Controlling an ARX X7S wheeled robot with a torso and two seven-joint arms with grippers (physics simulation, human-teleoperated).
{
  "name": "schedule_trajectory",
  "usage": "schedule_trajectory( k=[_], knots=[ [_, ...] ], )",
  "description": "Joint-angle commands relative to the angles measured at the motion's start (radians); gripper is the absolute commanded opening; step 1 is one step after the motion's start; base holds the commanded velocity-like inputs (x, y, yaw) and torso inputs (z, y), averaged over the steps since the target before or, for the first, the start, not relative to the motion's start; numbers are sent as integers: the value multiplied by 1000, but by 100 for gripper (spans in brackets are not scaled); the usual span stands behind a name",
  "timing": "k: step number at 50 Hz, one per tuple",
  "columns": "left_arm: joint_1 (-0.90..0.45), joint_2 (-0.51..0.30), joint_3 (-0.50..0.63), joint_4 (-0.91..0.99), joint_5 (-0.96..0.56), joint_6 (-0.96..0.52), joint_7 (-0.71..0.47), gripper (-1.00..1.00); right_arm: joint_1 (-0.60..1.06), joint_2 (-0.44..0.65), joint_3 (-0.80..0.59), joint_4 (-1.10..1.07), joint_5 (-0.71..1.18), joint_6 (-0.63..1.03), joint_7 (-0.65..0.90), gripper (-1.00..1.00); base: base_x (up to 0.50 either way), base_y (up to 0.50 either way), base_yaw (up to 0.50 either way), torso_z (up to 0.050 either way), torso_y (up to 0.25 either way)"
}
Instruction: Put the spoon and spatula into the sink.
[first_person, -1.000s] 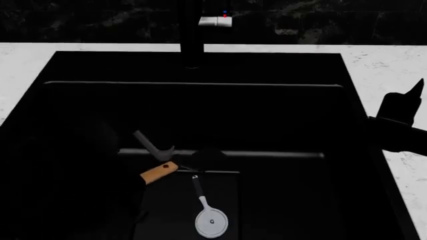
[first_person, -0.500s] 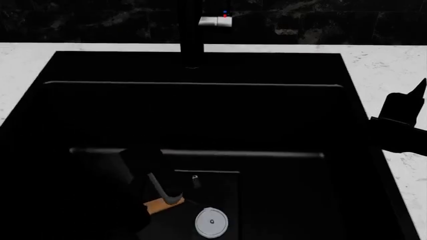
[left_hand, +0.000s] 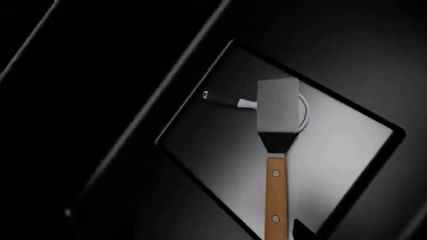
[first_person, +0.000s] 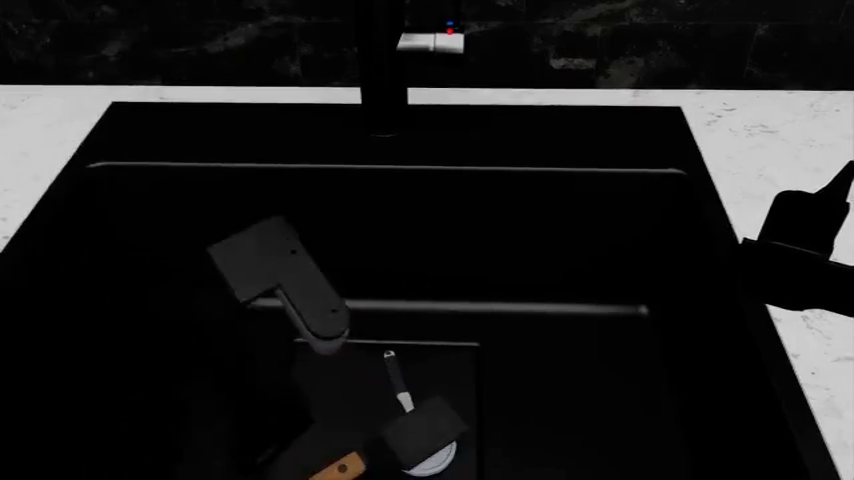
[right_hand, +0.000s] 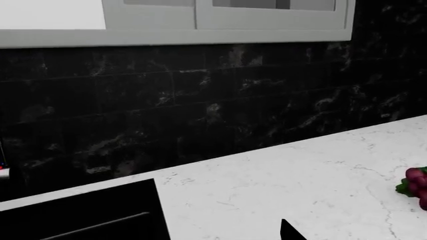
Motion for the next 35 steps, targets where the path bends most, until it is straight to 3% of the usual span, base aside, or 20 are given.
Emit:
schedule_trajectory(
  k=[1,9,11,15,21,22,27,35],
  knots=[
    [-181,-35,-50,92,41,-86,43,100,7,-2,-13,12,-2,-10,2,100,0,0,0,0,0],
    [-332,-71,-52,109,124,-232,102,100,12,-2,-16,15,1,-9,3,100,0,0,0,0,0],
    [-338,-45,-108,52,268,-236,177,100,11,-2,-12,15,2,-13,1,100,0,0,0,0,0],
    [-368,1,-226,-16,440,-235,218,100,11,0,-7,12,3,-12,0,100,0,0,0,0,0],
    [-429,29,-396,-128,593,-234,141,100,19,8,-5,7,5,-4,-2,100,0,0,0,0,0],
    [-425,23,-410,-120,626,-229,121,100,18,9,-5,5,6,-3,-2,100,0,0,0,0,0],
    [-398,-15,-409,-127,832,-229,259,100,11,8,1,2,7,-5,-3,100,0,0,0,0,0],
    [-389,-25,-564,-146,992,-220,259,100,11,2,0,15,10,-19,-1,100,0,0,0,0,0]
  ],
)
